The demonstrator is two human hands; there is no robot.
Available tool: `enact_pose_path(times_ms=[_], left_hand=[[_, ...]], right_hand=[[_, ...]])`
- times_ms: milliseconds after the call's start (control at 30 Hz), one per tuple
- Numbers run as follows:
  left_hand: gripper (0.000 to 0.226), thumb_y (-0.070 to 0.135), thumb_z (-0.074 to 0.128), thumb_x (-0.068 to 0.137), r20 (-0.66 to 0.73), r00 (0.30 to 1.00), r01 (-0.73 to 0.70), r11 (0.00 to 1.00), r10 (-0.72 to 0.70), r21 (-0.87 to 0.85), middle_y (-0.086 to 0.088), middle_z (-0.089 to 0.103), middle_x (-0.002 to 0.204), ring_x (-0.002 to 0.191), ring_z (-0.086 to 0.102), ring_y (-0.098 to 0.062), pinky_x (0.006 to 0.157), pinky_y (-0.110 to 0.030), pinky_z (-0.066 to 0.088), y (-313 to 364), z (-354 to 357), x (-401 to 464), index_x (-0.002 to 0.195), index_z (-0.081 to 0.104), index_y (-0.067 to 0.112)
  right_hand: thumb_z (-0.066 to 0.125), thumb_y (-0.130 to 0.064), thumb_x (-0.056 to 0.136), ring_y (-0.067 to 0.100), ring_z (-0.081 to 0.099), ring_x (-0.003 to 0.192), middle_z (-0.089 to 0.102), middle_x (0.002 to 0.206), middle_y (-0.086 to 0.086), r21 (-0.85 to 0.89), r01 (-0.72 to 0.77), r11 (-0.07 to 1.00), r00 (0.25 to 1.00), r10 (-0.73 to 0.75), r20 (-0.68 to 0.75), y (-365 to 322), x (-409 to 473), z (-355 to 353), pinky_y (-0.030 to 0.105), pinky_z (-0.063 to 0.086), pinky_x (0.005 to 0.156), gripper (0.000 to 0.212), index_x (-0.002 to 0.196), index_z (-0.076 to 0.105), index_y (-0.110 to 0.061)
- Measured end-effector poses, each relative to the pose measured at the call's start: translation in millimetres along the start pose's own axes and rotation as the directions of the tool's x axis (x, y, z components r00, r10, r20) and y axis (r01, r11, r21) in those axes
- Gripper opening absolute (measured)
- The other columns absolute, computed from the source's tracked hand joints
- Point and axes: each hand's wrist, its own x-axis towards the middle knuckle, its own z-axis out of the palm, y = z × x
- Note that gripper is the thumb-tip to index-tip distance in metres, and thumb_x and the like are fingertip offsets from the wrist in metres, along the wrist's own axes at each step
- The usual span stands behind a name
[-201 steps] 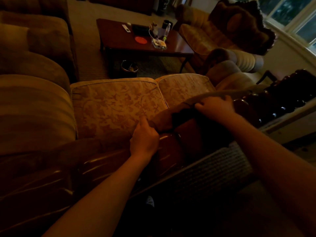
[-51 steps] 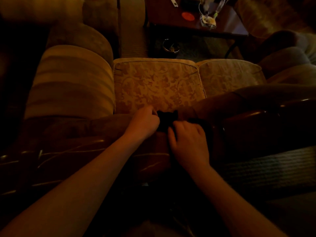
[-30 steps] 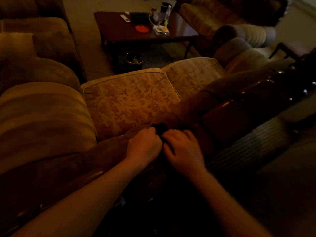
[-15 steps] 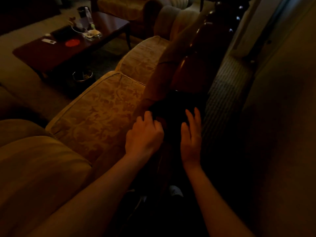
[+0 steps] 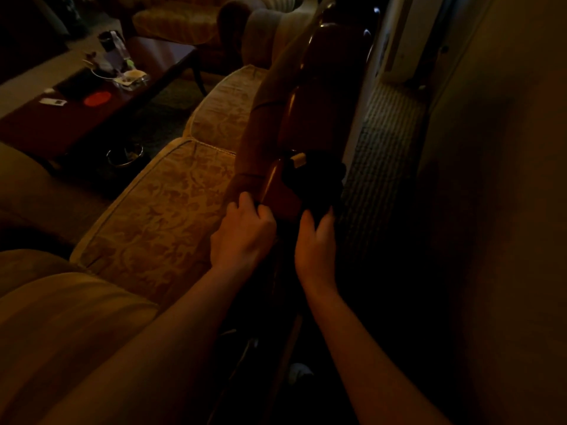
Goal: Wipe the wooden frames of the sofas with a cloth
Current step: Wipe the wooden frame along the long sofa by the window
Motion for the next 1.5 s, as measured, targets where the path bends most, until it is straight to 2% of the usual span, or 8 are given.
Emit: enact_pose_path(times_ms=[133,267,367,600,867,1000,1233,1500], left_hand=[[0.027,0.036,0.032,0.095,-0.007,1.000,0.009,1.000,-0.009,0.000,-0.006,0.051,0.100,0.086,0.052,-0.027,0.083,-0.047,0.043,1,-1,-1,0.112,0.044,0.020],[0.030,0.038,0.032,0.094,0.006,1.000,0.025,1.000,-0.025,-0.011,-0.007,0.053,0.104,0.088,0.053,-0.027,0.086,-0.051,0.044,2,-1,-1,0.116,0.043,0.021],[0.032,0.038,0.031,0.094,0.018,0.999,0.041,0.999,-0.040,-0.026,-0.008,0.052,0.106,0.091,0.053,-0.029,0.088,-0.053,0.044,2,-2,1,0.118,0.042,0.021],[0.028,0.039,0.031,0.093,0.020,0.999,0.049,0.998,-0.048,-0.045,-0.007,0.054,0.106,0.091,0.055,-0.028,0.088,-0.054,0.044,0,-2,2,0.114,0.043,0.025],[0.030,0.035,0.031,0.095,0.027,0.999,0.019,0.998,-0.018,-0.060,-0.009,0.052,0.109,0.091,0.053,-0.027,0.090,-0.053,0.043,0,-4,0,0.116,0.045,0.019],[0.033,0.035,0.030,0.096,-0.016,0.999,0.030,0.999,-0.031,-0.021,-0.010,0.053,0.112,0.092,0.053,-0.027,0.087,-0.049,0.044,2,-3,0,0.118,0.046,0.017],[0.032,0.034,0.031,0.095,-0.016,0.999,0.048,0.998,-0.049,-0.049,-0.010,0.053,0.113,0.094,0.053,-0.027,0.089,-0.051,0.042,3,-5,0,0.117,0.048,0.016],[0.028,0.032,0.033,0.094,-0.023,0.996,0.083,0.971,-0.090,-0.225,-0.008,0.058,0.101,0.087,0.055,-0.025,0.087,-0.051,0.045,1,-9,1,0.106,0.054,0.018]], right_hand=[[0.040,-0.031,0.099,0.013,0.032,0.136,0.038,0.145,0.003,-0.073,-0.122,0.990,0.991,0.125,0.041,16,-57,-11,0.015,0.017,0.107,0.050,0.144,0.032,-0.012],[0.044,-0.021,0.097,0.028,0.050,0.122,0.053,0.130,0.014,-0.086,-0.138,0.987,0.990,0.139,0.015,-6,28,6,0.034,0.037,0.103,0.041,0.134,0.044,-0.005],[0.040,-0.022,0.099,0.027,0.052,0.116,0.054,0.126,0.012,-0.089,-0.145,0.985,0.989,0.146,0.011,-18,76,14,0.026,0.039,0.089,0.037,0.132,0.044,-0.005],[0.043,-0.025,0.099,0.024,0.049,0.121,0.052,0.130,0.009,-0.127,-0.210,0.969,0.976,0.216,0.033,4,-3,-2,0.028,0.036,0.102,0.040,0.135,0.042,-0.008],[0.036,-0.032,0.101,0.014,0.052,0.093,0.053,0.117,0.006,-0.095,-0.189,0.977,0.981,0.192,0.029,-32,68,5,0.025,0.038,0.078,0.040,0.130,0.043,-0.005],[0.044,-0.023,0.098,0.020,0.055,0.106,0.055,0.116,0.005,-0.110,-0.168,0.980,0.984,0.173,0.035,-12,17,-1,0.032,0.043,0.094,0.033,0.126,0.047,-0.007],[0.038,-0.031,0.100,0.019,0.055,0.095,0.055,0.109,0.006,-0.197,-0.288,0.937,0.951,0.304,0.053,-19,9,-4,0.032,0.044,0.083,0.032,0.119,0.048,-0.007],[0.046,-0.018,0.096,0.025,0.054,0.112,0.053,0.121,0.012,-0.310,-0.105,0.945,0.984,0.145,0.107,-12,-16,-7,0.037,0.044,0.096,0.031,0.122,0.049,-0.001]])
